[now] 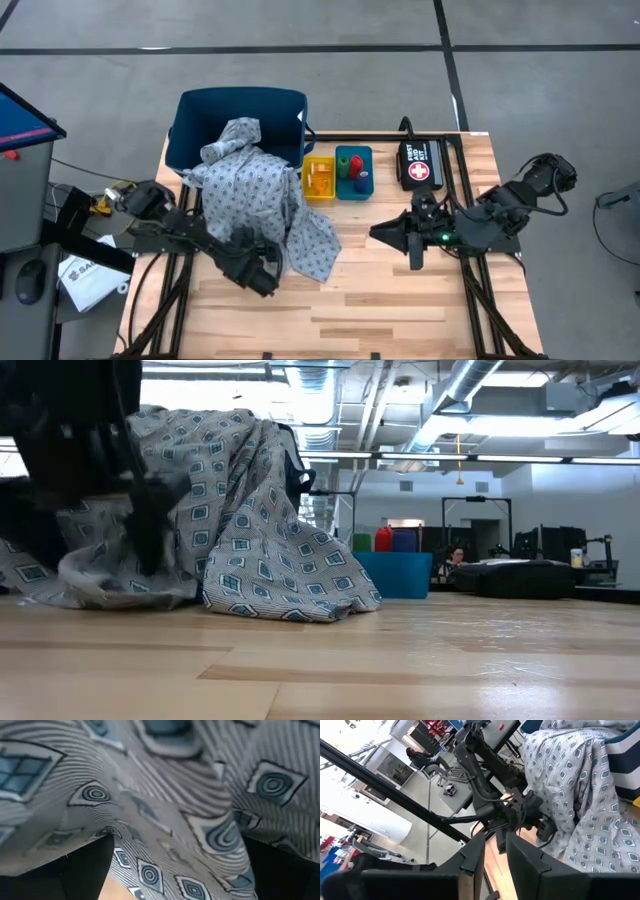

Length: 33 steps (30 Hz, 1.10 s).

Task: Pick & place medical supplies in basket/bin
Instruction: Put the blue patient gown into the left blue bin

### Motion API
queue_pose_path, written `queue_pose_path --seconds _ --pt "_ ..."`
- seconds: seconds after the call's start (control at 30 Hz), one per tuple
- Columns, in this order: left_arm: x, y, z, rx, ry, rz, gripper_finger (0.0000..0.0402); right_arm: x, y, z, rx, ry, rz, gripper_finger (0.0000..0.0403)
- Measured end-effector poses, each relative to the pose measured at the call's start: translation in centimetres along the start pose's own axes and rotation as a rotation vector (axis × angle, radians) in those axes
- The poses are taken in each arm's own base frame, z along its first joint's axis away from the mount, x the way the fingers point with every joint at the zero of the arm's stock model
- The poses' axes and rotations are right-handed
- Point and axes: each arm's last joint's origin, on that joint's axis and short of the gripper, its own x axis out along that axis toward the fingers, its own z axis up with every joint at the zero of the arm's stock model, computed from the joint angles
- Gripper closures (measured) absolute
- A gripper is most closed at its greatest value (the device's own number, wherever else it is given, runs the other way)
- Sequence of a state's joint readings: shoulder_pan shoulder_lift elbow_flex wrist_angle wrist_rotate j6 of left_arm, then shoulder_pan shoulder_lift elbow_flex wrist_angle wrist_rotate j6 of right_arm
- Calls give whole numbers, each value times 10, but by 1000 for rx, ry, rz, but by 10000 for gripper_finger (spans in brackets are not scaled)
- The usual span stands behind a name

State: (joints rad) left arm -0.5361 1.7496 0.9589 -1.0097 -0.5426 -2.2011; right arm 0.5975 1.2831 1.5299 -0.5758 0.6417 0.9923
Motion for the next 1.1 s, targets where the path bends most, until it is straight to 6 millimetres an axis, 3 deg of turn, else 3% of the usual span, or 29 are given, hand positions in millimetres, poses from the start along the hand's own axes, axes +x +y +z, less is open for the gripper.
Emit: queue_pose_path --seconds 0.17,0.37,0.5,0.6,0.7,0.93,1.1 --pt "15 3 9 -12 -99 -8 6 -2 2 -3 -2 -3 2 326" --pt "27 -8 25 -48 -183 -50 7 -2 2 -3 -2 -3 2 326" --pt "33 -13 35 -66 -213 -38 30 -2 2 -3 -9 -3 1 326" --pt "35 -14 39 -76 -215 -28 76 -2 2 -2 -9 -4 1 326" --pt "34 -14 40 -61 -221 -36 148 -2 1 -2 -24 -15 -7 326" --pt "17 -16 45 43 -184 -117 364 -2 1 -2 -61 -22 -11 326" --pt "-12 -11 54 64 -156 -245 394 -2 1 -2 -88 -22 -12 326"
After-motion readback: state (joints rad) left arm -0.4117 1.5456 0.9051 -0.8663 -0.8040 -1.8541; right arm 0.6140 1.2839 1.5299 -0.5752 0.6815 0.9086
